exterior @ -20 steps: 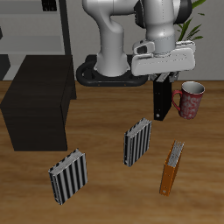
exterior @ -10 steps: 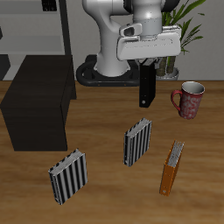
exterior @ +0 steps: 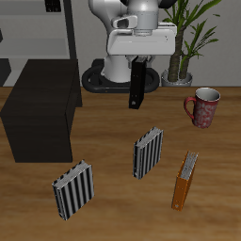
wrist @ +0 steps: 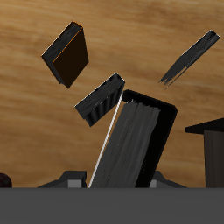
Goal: Place the black book flat on top of the shelf
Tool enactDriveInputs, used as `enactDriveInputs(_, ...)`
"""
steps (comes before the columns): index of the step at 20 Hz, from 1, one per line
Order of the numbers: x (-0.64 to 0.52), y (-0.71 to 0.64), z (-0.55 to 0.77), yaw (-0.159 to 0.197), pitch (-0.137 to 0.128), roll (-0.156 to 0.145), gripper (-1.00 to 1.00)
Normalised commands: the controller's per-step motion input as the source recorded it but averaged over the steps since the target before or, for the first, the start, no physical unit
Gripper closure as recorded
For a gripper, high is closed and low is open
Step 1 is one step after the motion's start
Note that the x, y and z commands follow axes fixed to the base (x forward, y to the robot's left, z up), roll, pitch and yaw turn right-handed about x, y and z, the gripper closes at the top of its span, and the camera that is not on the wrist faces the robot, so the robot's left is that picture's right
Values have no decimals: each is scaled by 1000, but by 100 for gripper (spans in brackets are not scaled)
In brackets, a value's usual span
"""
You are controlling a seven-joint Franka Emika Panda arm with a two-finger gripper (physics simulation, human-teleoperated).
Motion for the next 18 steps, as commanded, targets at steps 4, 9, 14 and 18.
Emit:
enactDriveInputs(4,99,-420,191,81,-24,-183,100)
enactDriveInputs(9,100,-561,226,88,-35,-281,100)
enactDriveInputs(14,25,-451,194,44,-43,-205,100)
enactDriveInputs(18,21,-399,211,29,-24,-145,100)
